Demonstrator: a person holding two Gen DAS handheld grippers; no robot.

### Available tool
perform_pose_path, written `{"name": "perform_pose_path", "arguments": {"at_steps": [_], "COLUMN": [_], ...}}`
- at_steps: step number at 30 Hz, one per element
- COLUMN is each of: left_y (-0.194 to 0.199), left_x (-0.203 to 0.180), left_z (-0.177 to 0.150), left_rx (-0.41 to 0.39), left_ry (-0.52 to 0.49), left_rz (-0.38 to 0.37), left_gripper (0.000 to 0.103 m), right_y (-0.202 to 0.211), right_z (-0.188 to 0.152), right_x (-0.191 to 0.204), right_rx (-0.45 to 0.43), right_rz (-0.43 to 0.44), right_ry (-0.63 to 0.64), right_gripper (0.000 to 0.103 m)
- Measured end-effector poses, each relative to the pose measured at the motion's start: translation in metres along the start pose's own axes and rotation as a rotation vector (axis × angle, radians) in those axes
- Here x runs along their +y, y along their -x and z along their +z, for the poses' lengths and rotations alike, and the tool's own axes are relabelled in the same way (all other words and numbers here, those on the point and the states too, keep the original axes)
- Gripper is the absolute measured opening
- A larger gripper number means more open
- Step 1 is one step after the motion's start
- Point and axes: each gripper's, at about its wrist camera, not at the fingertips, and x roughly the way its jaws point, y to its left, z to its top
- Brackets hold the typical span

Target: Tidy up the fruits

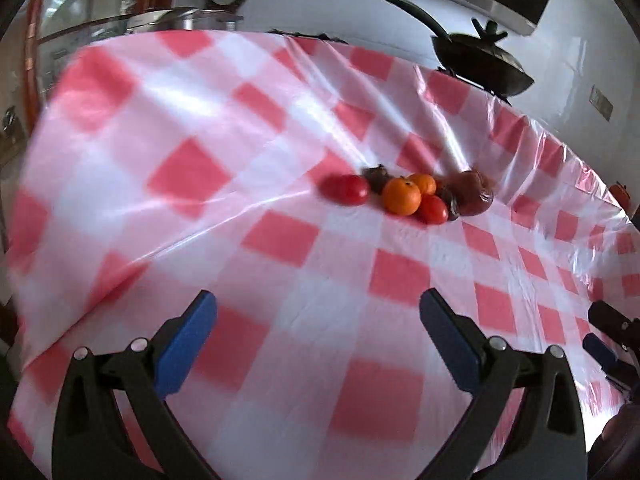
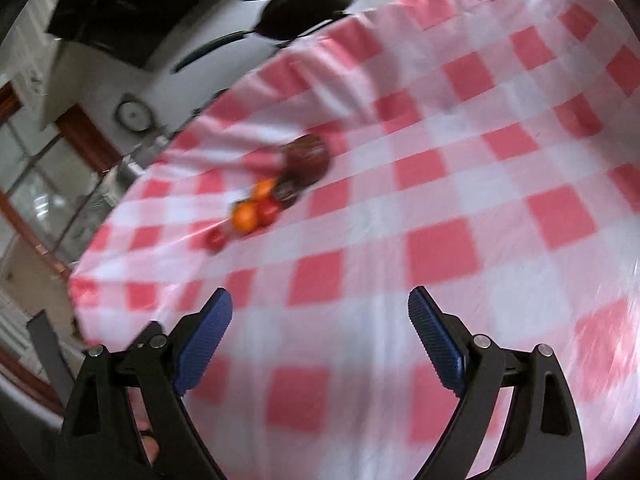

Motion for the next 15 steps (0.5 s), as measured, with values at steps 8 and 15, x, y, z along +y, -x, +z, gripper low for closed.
{"name": "perform_pose_path", "arguments": {"at_steps": [8,15], "left_y": [-0.026,-0.026], "left_x": [0.012,0.016], "left_z": [0.007,0.008], "left_rx": [0.014,0.004], "left_ry": [0.094,0.128], "left_rz": [-0.140,-0.170], "left_gripper": [0.101,0.101], "right_y": [-0.072,-0.149], "right_z": [0.046,0.079], "right_x": [-0.005,0.022], "right_rx": [0.005,0.047], "right_rz": [-0.049,-0.040], "right_ry": [0.040,0.018], "right_gripper": [0.087,0.087]}}
